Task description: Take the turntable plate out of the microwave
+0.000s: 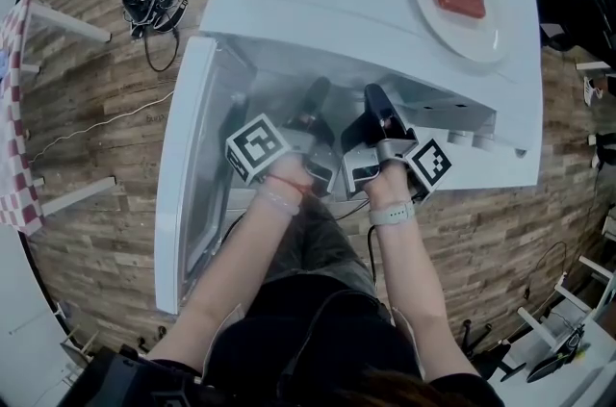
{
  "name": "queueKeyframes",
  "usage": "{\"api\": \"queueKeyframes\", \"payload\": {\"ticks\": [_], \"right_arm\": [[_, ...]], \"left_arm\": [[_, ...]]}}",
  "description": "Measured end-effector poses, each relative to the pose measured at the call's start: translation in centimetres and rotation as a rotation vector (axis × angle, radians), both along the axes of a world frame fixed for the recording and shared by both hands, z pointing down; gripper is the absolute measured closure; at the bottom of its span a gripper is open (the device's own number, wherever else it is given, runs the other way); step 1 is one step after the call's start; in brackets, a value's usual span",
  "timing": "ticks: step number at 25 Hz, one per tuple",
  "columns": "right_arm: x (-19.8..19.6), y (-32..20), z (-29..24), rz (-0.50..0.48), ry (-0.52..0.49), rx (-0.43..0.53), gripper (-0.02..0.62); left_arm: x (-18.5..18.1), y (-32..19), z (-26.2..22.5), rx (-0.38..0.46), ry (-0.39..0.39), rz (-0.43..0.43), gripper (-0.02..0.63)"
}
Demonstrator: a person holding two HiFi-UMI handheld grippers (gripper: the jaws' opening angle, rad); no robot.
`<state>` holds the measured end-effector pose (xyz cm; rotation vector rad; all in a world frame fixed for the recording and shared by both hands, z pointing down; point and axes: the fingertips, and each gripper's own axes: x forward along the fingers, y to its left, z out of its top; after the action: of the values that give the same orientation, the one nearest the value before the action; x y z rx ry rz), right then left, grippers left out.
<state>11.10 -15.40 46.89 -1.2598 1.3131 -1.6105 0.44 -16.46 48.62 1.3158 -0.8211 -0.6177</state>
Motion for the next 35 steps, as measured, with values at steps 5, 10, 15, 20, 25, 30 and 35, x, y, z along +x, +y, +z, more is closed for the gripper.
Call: {"api": "queueKeyframes", "payload": {"ticks": [5, 10, 15, 20, 25, 30, 35], "right_arm": [[-0.4, 0.8, 0.1, -0.019, -0.004, 0.014, 0.548], [-0.6, 1.9, 0.3, -0.052, 0.011, 0.025, 0.548], [-1.1, 3.0, 0.6, -0.088, 0.008, 0.024, 0.548], [-1.7, 4.2, 0.9, -0.117, -0.002, 0.025, 0.548], [-2.0, 5.1, 0.9, -0.133, -0.008, 0.028, 0.548], [-2.3, 6.1, 1.4, -0.139, -0.022, 0.013, 0.548], [-2.3, 6.8, 1.7, -0.153, -0.030, 0.002, 0.548]], "left_arm": [[0.2, -0.5, 0.0, 0.030, -0.055, 0.013, 0.426], [0.7, -0.5, 0.4, 0.041, -0.080, 0.026, 0.427], [0.7, -0.5, 0.7, 0.024, -0.037, -0.008, 0.428], [0.6, -0.6, 0.9, 0.034, -0.062, -0.013, 0.428], [0.5, -0.6, 1.0, 0.030, -0.005, -0.035, 0.428], [0.5, -0.5, 0.9, 0.035, 0.037, -0.046, 0.428], [-0.3, -0.4, 0.6, 0.054, 0.053, -0.040, 0.428]]}}
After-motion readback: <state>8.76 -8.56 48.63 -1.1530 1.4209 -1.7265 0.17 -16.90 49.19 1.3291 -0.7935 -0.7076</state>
